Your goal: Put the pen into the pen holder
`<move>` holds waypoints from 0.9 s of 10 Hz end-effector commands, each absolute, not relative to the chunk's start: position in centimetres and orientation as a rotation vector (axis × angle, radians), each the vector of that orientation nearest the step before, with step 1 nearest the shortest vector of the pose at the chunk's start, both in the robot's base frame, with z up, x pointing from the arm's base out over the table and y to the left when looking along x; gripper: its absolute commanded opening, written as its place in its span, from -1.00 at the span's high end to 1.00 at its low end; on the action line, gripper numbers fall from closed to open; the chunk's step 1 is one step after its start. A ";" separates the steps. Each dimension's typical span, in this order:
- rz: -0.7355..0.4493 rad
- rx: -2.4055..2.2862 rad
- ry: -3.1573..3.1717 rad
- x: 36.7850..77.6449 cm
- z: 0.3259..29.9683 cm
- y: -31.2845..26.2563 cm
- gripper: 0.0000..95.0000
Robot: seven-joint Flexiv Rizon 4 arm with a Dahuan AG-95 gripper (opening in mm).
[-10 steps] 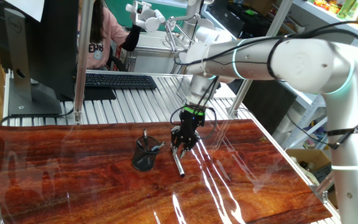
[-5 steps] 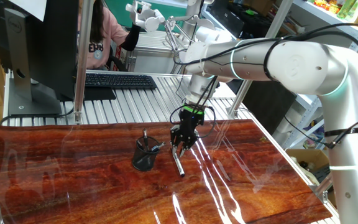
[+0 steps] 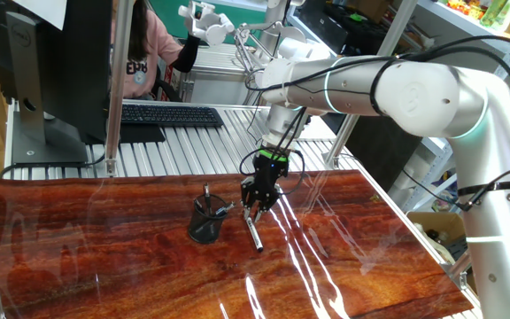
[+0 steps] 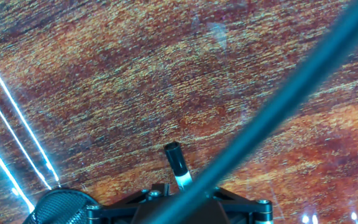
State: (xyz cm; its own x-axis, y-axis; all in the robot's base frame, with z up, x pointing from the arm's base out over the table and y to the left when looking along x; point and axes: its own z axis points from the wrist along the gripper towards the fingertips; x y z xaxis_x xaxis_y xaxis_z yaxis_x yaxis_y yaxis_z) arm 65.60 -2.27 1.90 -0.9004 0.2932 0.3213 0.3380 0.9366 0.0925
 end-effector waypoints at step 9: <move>-0.185 -0.491 -2.787 65.5 2.1 -1.5 0.60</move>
State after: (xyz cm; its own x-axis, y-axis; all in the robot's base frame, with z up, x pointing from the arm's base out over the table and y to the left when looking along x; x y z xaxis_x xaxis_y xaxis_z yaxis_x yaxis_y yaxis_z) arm 65.51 -1.53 2.12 -0.8948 0.3141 0.3173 0.3528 0.9330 0.0713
